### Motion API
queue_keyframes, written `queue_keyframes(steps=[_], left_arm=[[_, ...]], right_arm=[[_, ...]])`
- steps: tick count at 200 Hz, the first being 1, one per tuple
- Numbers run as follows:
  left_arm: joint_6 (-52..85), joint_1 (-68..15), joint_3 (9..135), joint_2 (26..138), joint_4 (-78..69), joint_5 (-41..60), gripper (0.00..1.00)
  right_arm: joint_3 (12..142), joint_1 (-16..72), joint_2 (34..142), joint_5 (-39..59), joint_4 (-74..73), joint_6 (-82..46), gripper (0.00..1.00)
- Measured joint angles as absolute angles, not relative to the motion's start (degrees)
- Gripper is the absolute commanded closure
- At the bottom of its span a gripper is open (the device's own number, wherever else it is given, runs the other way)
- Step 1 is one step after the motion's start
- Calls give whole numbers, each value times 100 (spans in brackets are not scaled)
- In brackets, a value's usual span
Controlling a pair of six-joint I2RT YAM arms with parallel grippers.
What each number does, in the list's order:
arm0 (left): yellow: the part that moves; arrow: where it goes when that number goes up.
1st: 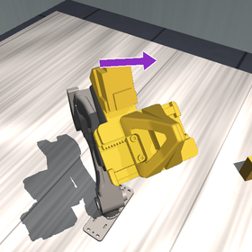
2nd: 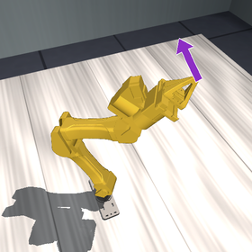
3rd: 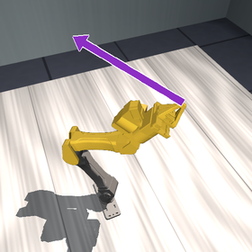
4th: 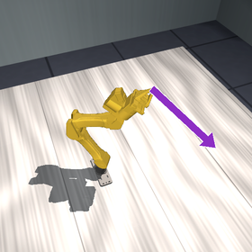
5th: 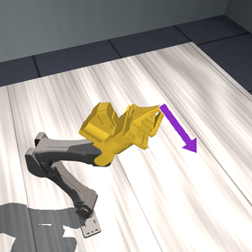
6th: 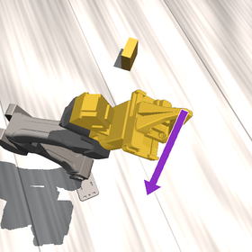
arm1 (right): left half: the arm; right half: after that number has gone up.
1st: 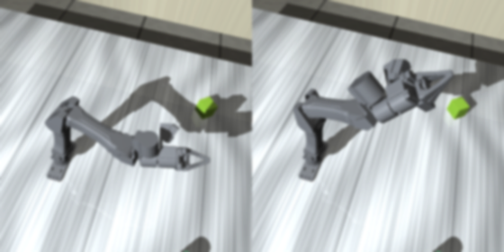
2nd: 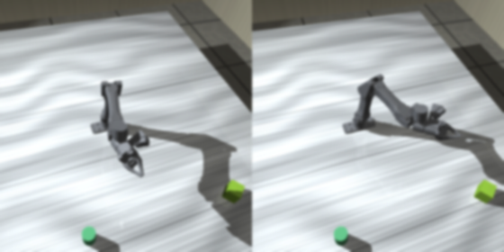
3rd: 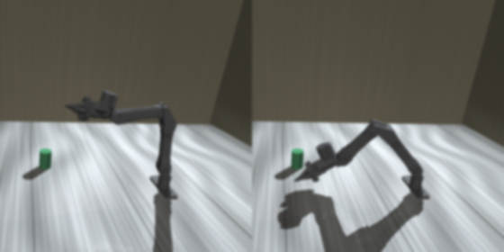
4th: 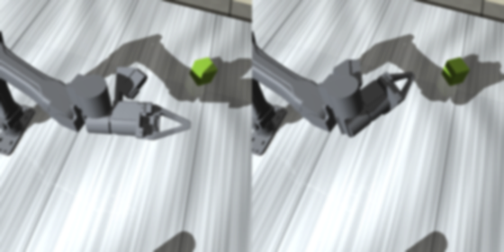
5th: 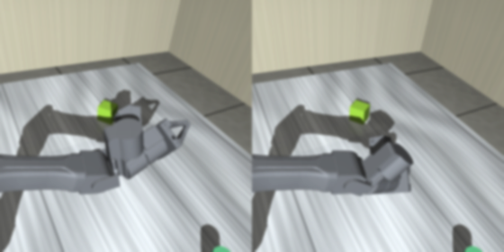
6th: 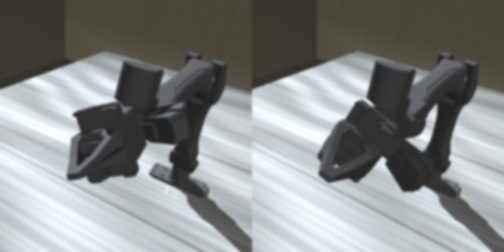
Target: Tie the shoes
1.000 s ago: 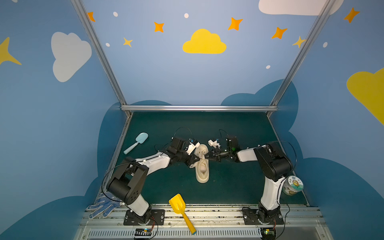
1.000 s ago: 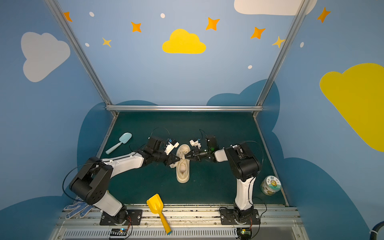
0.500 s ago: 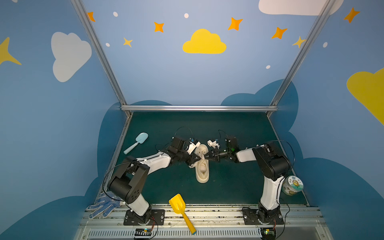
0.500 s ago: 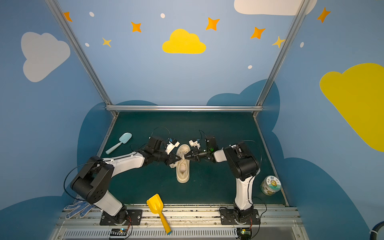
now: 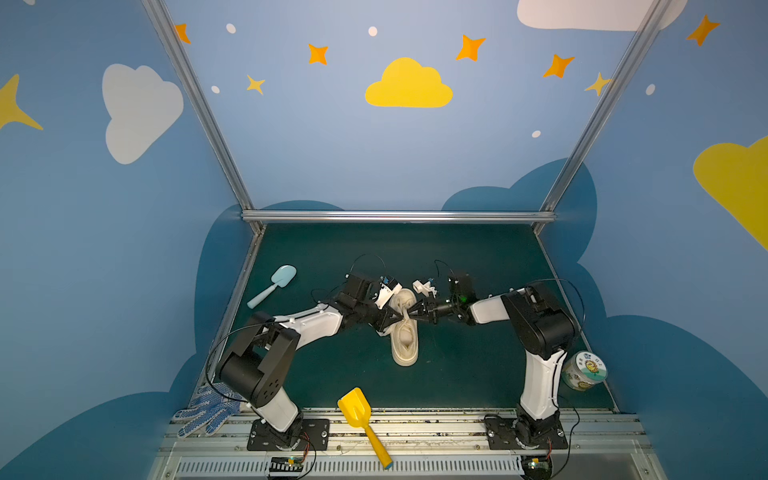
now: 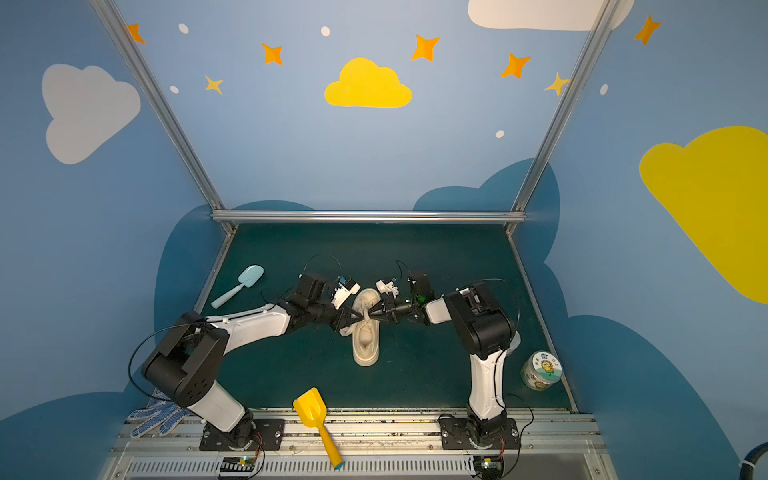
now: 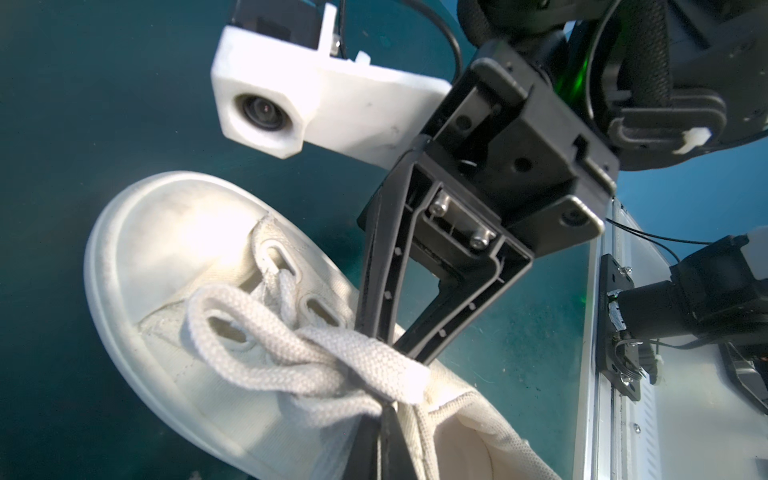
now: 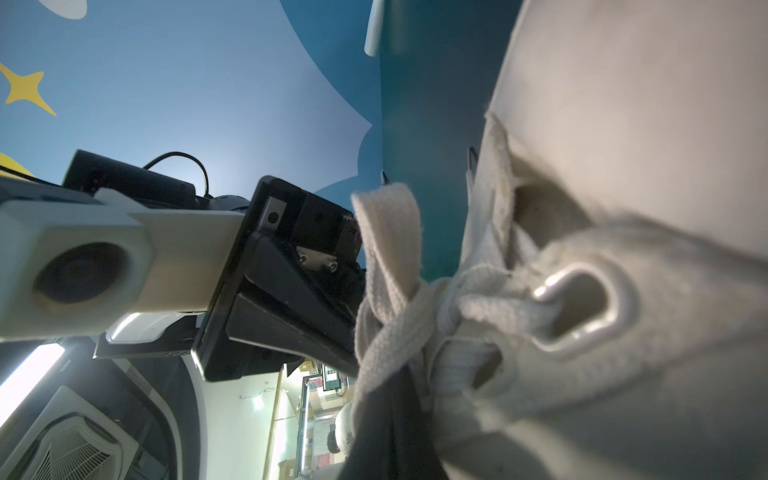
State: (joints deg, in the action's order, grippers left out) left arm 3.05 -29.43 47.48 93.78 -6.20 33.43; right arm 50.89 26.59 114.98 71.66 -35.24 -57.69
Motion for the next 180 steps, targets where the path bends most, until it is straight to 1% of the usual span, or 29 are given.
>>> queue_keyframes(steps=[45, 83, 180], left_arm=[[301, -2954, 4748, 9378, -622, 3343, 93], [279, -2980, 4748, 9378, -628, 3341, 93], [233, -3020, 4875, 9570, -644, 3352, 92]], right_arm=[[5089, 2663, 11550, 7210, -3940, -6053, 95], [5087, 2663, 11550, 7214, -4200, -6248, 87], [5052, 2672, 11550, 7207, -4261, -6252, 85]])
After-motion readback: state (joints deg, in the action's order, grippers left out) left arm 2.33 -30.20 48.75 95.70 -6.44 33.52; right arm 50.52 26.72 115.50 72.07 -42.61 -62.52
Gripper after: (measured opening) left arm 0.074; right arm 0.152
